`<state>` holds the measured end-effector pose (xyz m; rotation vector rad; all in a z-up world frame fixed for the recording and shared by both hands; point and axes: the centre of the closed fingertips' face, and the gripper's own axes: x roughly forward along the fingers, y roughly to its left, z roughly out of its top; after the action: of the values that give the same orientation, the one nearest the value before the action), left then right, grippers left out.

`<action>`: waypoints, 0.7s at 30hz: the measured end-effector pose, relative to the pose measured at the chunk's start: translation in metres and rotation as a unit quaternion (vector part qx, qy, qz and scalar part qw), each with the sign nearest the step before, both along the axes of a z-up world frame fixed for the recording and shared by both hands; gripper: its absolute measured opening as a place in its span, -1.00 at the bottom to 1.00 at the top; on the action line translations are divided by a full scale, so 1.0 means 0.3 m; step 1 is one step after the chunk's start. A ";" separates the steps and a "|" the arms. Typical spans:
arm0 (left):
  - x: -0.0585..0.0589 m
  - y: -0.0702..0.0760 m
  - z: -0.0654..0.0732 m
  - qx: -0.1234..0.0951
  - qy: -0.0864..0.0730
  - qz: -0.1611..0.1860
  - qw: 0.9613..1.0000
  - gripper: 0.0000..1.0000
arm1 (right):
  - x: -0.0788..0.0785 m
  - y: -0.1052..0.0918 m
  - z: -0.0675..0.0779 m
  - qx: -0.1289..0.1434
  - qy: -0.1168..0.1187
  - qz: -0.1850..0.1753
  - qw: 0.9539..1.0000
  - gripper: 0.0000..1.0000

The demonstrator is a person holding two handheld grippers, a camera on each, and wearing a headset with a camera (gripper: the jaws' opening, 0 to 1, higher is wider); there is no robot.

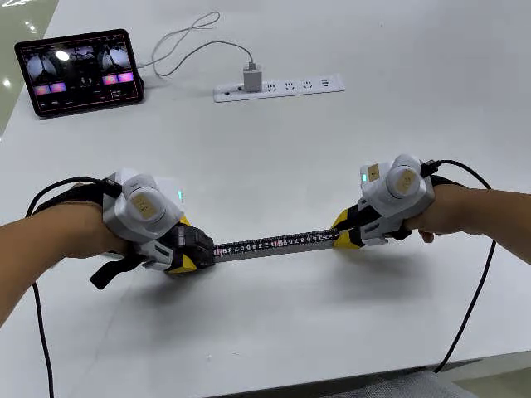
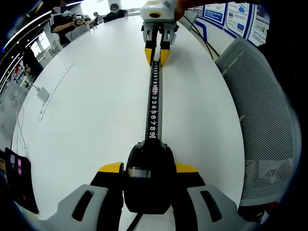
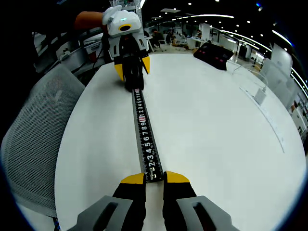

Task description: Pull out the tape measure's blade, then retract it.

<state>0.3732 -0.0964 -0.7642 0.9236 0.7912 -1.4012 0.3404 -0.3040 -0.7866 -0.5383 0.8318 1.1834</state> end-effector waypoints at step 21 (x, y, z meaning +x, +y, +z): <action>0.002 -0.001 -0.002 -0.001 0.001 0.001 1.000 -0.33 | -0.001 -0.035 0.001 -0.007 0.004 -0.003 1.000 -0.83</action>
<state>0.3738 -0.0966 -0.7647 0.9208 0.7919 -1.4007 0.3401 -0.3145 -0.7863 -0.5425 0.8473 1.1760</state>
